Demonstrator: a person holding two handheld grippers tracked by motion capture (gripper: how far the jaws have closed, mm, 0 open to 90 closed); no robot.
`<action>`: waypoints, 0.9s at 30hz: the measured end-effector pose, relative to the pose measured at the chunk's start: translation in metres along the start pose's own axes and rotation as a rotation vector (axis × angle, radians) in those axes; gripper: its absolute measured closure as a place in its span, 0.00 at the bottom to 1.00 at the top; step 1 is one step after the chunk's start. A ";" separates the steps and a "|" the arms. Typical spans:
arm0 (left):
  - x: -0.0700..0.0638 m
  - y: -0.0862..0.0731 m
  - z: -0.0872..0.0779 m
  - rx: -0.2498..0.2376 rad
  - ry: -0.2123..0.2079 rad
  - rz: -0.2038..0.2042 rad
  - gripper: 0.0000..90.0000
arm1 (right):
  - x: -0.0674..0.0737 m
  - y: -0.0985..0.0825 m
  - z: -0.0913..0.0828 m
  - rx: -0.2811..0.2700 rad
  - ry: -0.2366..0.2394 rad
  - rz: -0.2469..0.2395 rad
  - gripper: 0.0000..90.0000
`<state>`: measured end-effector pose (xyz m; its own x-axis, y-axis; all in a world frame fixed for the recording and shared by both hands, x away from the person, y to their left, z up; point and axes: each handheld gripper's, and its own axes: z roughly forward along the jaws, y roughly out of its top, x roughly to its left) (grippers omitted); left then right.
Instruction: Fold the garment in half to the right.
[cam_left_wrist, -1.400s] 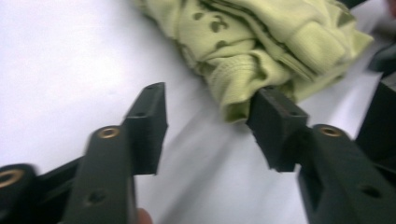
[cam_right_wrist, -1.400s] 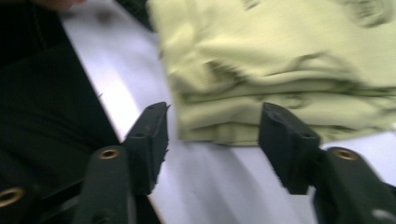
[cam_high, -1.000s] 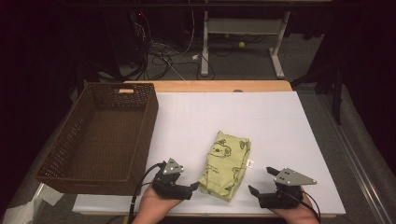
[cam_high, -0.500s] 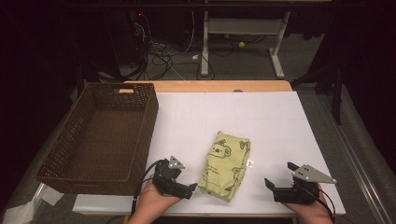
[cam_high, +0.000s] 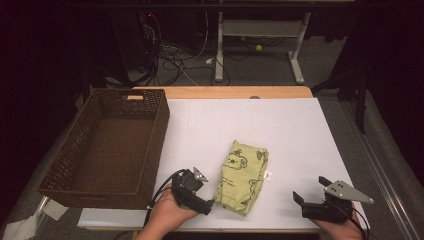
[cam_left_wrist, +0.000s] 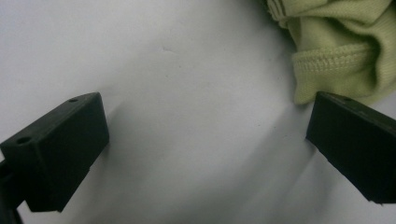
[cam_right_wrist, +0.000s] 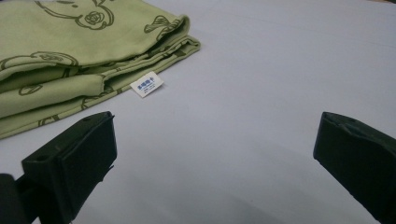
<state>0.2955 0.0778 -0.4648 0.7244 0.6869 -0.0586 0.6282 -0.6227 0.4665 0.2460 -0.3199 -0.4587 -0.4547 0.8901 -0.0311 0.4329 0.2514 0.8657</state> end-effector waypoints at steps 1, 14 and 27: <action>0.000 0.000 0.000 0.000 0.000 0.000 0.00 | 0.000 0.000 0.000 0.000 0.000 0.000 0.00; -0.005 0.002 -0.002 0.049 -0.028 0.062 0.00 | 0.010 0.005 0.016 0.006 0.046 -0.041 0.00; -0.017 0.008 -0.005 0.119 -0.059 0.138 0.03 | 0.015 0.002 0.003 -0.016 0.036 -0.053 0.00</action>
<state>0.2868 0.0626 -0.4558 0.8190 0.5712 -0.0545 0.5485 -0.7516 0.3665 0.2425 -0.3053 -0.4584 -0.5047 0.8613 -0.0588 0.3955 0.2913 0.8711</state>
